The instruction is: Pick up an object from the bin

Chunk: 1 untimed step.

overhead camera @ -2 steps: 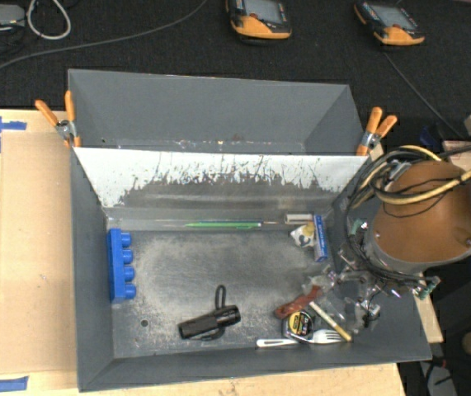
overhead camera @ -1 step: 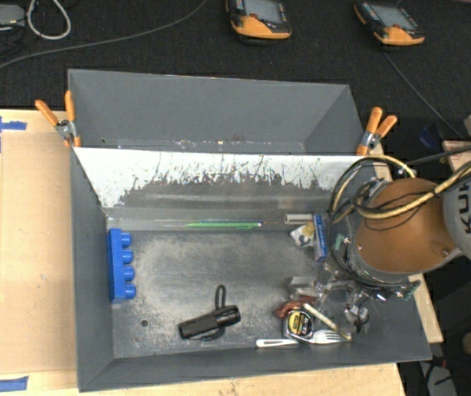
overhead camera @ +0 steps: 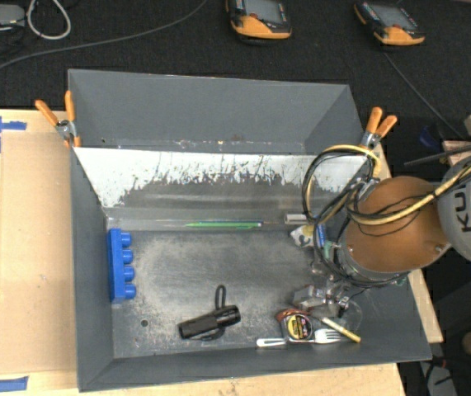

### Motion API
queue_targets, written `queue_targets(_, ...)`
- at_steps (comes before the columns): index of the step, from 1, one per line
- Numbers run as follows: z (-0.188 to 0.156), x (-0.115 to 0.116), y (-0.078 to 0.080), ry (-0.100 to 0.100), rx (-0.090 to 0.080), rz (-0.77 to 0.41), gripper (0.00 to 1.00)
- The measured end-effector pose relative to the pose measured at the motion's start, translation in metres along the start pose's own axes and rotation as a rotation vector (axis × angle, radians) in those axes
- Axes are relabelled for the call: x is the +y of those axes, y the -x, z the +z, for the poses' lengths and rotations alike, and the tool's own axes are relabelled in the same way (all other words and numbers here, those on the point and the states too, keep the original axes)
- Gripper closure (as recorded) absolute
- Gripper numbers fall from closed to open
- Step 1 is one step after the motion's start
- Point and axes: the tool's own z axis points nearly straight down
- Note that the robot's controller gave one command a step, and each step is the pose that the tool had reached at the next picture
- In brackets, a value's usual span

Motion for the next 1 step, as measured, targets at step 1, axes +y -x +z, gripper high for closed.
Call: queue_targets(1, -0.0001, 0.0001, 0.0001, 0.000, 0.000, -0.001, 1.00)
